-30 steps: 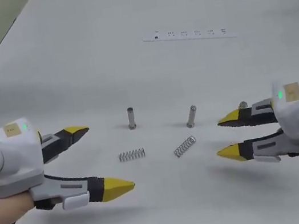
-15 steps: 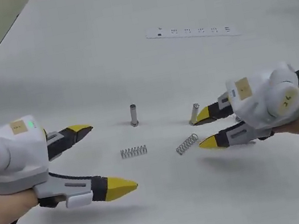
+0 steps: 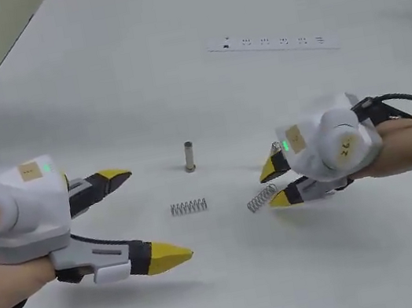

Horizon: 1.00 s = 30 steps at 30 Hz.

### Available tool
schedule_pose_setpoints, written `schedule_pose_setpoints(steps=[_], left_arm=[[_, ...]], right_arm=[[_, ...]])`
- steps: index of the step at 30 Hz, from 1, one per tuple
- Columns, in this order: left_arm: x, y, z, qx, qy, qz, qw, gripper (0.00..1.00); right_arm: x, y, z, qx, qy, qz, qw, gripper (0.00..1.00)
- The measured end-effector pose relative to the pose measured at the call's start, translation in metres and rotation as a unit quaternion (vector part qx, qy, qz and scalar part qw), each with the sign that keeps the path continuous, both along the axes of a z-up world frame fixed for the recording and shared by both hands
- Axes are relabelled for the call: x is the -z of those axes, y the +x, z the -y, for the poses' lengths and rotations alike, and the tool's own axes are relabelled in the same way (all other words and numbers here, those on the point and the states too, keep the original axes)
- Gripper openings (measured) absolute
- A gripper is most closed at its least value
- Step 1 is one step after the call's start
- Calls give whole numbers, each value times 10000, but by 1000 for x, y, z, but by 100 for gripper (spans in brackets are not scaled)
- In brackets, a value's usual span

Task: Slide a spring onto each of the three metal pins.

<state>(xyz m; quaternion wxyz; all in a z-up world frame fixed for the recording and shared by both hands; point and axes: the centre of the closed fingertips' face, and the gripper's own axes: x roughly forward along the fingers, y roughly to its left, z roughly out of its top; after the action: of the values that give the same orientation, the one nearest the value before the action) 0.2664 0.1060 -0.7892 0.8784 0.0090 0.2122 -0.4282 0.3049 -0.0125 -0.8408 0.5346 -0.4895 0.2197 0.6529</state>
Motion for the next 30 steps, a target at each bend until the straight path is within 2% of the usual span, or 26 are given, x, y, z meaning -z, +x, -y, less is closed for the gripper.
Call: schedule_pose_setpoints(steps=[4, 7, 16, 22, 30], left_arm=[[-1, 1, -1, -13, 3, 0, 10000, 94], [-2, 1, -2, -25, -9, 15, 10000, 94], [-1, -2, -1, 18, 29, -8, 10000, 94], [-3, 0, 5, 93, 38, 6, 9999, 93], [-11, 1, 25, 395, 44, 81, 9992, 88]], right_arm=[[7, 0, 0, 14, -127, -119, 9998, 14], [11, -1, 1, 134, -171, -294, 9993, 10], [14, 0, 1, 206, -180, -381, 9989, 9], [4, -1, 2, 346, 4, -385, 9987, 8], [-14, -7, 14, 610, 168, -407, 9972, 8]])
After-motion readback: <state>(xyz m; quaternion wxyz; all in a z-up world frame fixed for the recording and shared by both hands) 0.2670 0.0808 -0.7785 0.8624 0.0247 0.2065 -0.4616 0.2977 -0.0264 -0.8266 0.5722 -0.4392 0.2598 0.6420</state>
